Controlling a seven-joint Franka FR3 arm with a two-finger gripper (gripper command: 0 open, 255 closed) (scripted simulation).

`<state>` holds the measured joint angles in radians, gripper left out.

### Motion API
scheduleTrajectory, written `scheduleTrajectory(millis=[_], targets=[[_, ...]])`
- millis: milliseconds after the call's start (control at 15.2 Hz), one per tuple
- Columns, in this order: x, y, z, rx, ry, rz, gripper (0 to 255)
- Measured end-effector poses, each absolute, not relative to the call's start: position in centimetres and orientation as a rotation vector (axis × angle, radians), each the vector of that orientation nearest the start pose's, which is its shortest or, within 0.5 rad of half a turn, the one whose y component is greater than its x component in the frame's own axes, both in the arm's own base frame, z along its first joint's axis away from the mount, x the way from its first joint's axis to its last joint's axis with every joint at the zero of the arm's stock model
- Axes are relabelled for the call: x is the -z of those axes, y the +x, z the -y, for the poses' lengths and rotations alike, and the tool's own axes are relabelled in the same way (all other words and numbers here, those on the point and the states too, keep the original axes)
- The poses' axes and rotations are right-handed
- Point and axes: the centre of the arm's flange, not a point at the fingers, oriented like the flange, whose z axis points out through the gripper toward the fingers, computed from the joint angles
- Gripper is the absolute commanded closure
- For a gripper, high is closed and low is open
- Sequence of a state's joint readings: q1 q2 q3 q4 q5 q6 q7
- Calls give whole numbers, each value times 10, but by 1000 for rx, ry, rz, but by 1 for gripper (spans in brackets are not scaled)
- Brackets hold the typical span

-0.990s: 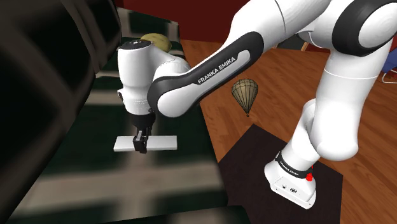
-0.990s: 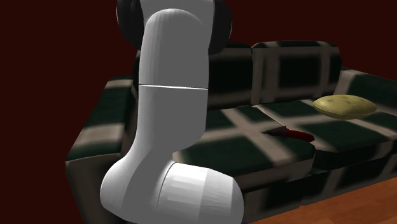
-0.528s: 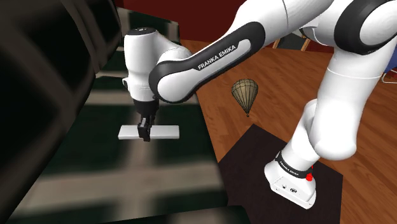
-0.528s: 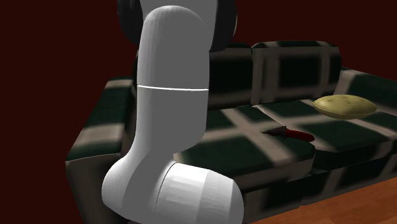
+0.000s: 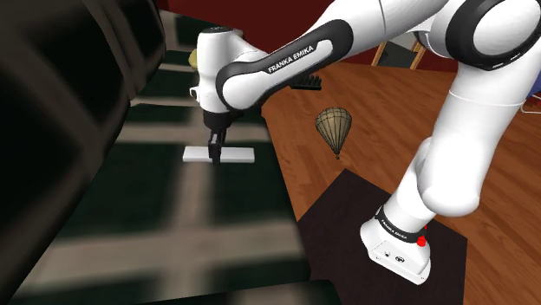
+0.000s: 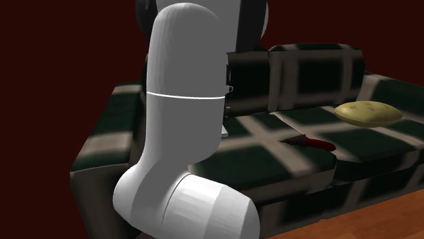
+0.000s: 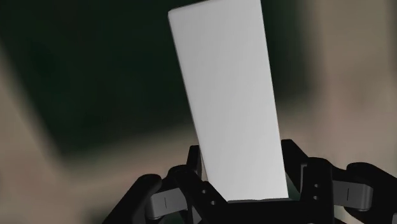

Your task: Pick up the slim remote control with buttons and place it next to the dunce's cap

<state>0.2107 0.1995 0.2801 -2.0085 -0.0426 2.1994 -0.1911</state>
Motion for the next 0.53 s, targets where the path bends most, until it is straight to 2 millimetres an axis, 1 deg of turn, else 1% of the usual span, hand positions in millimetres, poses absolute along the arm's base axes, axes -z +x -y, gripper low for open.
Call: scheduleTrajectory(millis=[198,330,528], targets=[[-360,539,-239,-5,-2931,1073,255],[-360,555,-214,-5,-2931,1072,255],[-359,574,-185,-5,-2931,1073,255]])
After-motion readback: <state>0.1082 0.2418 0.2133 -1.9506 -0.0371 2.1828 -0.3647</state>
